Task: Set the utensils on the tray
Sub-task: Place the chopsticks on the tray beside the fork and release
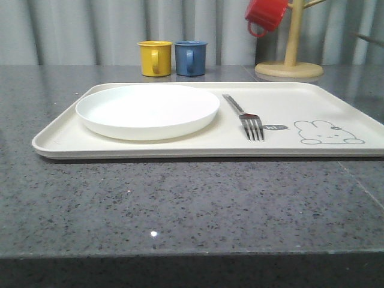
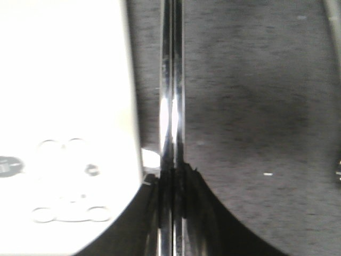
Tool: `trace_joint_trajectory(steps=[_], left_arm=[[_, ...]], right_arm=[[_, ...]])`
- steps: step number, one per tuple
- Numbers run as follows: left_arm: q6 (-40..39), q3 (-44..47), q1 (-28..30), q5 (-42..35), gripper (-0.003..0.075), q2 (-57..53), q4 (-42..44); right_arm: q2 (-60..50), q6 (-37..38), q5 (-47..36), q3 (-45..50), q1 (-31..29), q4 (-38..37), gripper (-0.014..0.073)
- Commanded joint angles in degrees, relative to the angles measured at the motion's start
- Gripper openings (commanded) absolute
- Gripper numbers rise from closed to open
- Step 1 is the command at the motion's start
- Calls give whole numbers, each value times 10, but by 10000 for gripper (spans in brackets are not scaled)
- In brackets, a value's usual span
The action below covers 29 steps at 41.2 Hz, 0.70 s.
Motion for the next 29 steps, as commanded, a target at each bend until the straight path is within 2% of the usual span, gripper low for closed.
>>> trace_joint_trajectory(steps=[1,12,29], left_arm=[[-5,-14,-5,-48,-19,6,-3],[-5,-14,-5,-48,-19,6,-3],[-5,-14,-5,-48,-19,6,-3]], right_arm=[[-1,24,-11,-20,41,3,-20],[62,71,-48,-20,138,11,-20],[98,102,-63,-20,149,19,-18]])
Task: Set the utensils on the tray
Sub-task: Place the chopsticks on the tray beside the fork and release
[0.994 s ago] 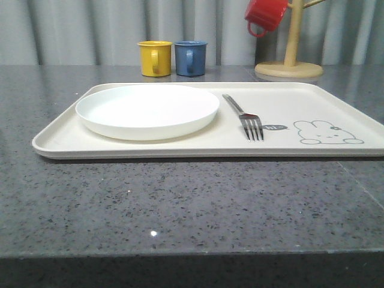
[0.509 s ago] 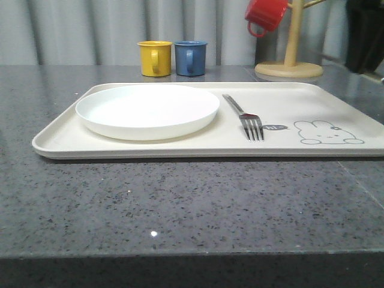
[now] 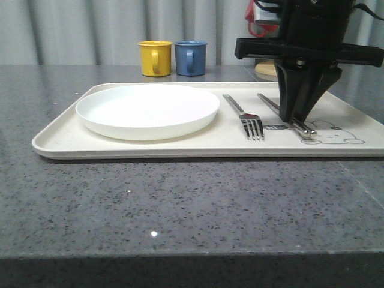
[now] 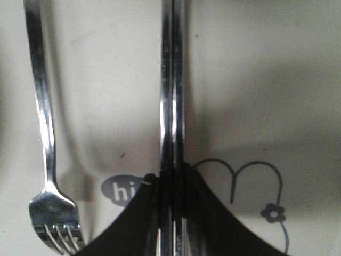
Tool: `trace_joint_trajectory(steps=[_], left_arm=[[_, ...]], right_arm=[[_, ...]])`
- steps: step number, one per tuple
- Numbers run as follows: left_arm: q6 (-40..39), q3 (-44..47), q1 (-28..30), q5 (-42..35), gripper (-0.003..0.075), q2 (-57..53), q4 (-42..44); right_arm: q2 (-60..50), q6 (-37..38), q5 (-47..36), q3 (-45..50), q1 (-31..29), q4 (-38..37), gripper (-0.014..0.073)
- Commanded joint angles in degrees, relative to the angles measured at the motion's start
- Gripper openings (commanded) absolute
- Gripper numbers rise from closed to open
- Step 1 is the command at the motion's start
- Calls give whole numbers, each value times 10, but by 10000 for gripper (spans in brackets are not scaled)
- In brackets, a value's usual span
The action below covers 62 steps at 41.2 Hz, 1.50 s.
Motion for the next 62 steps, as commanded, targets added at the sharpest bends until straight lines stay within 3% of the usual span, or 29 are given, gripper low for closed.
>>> trace_joint_trajectory(steps=[1,9,18,31,36,41,47,62], left_arm=[[-5,-14,-5,-48,-19,6,-3],[-5,-14,-5,-48,-19,6,-3],[-5,-14,-5,-48,-19,6,-3],[-5,-14,-5,-48,-19,6,-3],[-5,-14,-5,-48,-19,6,-3],[-5,-14,-5,-48,-19,6,-3],[-5,-14,-5,-48,-19,6,-3],[-5,-14,-5,-48,-19,6,-3]], right_arm=[[-25,2,-12,-18,0,0,-18],[-25,2,-10,-18,0,0,-6],[-18,2,-10,-18,0,3,150],[-21,2,-4,-19,0,2,279],[-37,-1,0,-19,0,-28,336],[-65,-28,14,-20,-11,-68,339],[-96,-78,35,-20,-73,-82,339],[-99,-213,45,-20,-292,-82,339]])
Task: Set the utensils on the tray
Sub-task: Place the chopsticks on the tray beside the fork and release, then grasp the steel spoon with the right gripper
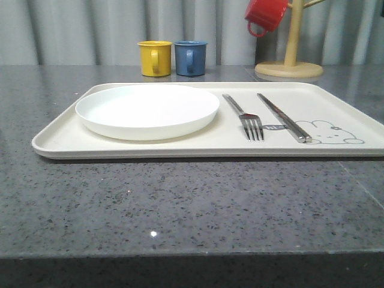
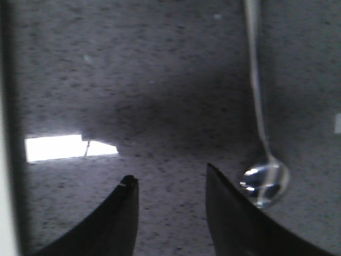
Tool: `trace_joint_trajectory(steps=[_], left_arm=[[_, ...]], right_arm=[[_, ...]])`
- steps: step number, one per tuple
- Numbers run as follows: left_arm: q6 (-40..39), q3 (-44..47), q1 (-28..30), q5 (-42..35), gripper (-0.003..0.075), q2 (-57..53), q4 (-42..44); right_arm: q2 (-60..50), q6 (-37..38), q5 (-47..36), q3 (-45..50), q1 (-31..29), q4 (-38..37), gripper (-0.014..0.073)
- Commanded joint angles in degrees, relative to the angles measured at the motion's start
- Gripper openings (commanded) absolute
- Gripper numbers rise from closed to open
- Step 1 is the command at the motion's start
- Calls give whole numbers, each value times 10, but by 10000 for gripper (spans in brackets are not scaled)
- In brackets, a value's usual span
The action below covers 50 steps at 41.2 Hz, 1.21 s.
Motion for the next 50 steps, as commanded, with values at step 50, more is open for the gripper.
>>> trace_joint_trajectory(steps=[50], left_arm=[[-5,-14,-5,-48,-19,6,-3]], right_arm=[[72,-42,-76,-18,-96,6,64]])
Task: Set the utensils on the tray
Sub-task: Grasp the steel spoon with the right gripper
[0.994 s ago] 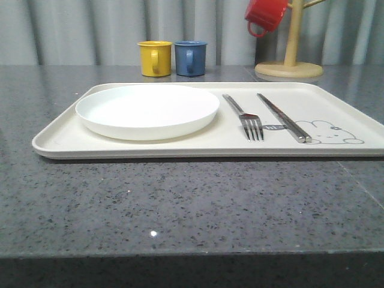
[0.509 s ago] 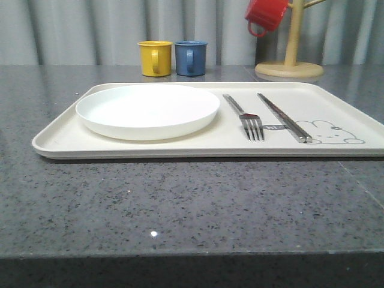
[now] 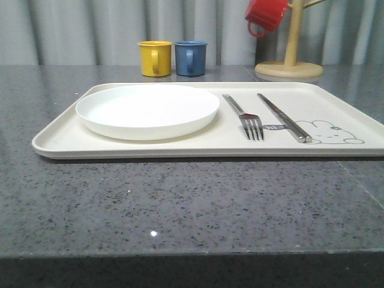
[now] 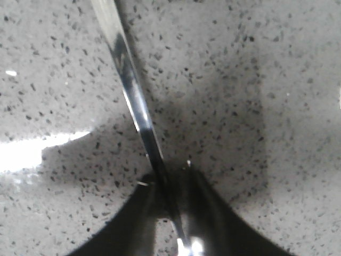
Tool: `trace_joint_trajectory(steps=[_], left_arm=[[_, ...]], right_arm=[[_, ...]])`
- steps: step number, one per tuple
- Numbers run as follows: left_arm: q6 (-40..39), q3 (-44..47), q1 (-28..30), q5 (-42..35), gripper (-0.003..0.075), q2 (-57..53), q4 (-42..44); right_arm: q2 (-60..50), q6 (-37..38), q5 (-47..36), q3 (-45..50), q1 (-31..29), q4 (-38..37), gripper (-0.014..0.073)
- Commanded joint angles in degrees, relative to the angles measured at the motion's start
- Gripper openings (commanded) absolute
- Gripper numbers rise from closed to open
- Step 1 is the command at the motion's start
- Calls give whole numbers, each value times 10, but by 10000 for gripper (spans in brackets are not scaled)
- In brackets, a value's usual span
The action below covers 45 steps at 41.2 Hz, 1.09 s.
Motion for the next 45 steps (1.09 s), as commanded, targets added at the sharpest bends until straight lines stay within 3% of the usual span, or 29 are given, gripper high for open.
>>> trace_joint_trajectory(steps=[1,8,25,35,45], left_arm=[[-5,-14,-5,-48,-19,6,-3],[-5,-14,-5,-48,-19,6,-3],[-5,-14,-5,-48,-19,6,-3],[-5,-14,-5,-48,-19,6,-3],[-5,-14,-5,-48,-19,6,-3]], right_arm=[[-27,-6,0,-18,-2,-2,45],[-36,-6,2,-18,-2,-2,-60],[-137,13,70,-18,29,45,-63],[-146,36,91,-18,123,50,-63],[-126,91,44,-18,229,54,-63]])
